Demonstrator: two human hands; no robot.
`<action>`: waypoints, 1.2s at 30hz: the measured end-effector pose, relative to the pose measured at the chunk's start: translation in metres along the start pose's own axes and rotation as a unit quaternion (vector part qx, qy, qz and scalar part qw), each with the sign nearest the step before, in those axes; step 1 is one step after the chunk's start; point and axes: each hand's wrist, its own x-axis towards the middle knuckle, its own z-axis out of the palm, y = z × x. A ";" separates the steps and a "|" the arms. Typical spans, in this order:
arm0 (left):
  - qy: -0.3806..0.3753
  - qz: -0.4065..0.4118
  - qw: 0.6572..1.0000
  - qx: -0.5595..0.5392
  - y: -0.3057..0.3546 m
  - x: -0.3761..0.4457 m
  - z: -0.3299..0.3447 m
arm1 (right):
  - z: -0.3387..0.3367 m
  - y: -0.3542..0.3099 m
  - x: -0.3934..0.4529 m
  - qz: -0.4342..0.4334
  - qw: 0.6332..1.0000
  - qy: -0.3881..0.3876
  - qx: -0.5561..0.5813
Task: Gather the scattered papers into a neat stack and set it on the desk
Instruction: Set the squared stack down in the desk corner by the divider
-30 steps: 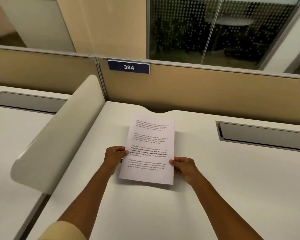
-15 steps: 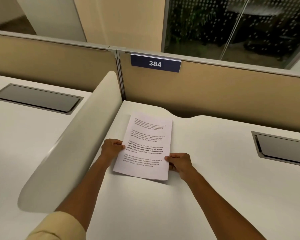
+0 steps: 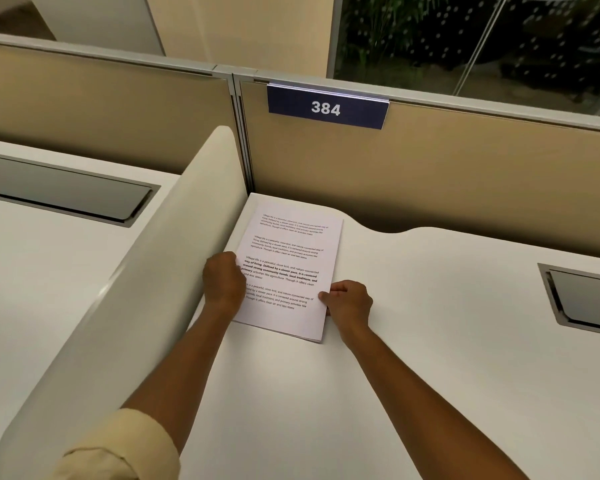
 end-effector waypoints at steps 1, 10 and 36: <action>0.001 0.010 1.000 0.020 -0.001 0.001 0.002 | 0.002 -0.002 0.001 -0.006 1.000 0.003 -0.006; -0.013 0.047 0.993 0.103 -0.001 0.011 0.003 | 0.023 -0.008 0.004 -0.075 0.994 0.025 -0.077; -0.026 0.048 0.993 0.105 0.002 0.018 0.001 | 0.041 -0.005 0.004 -0.133 0.976 0.055 -0.164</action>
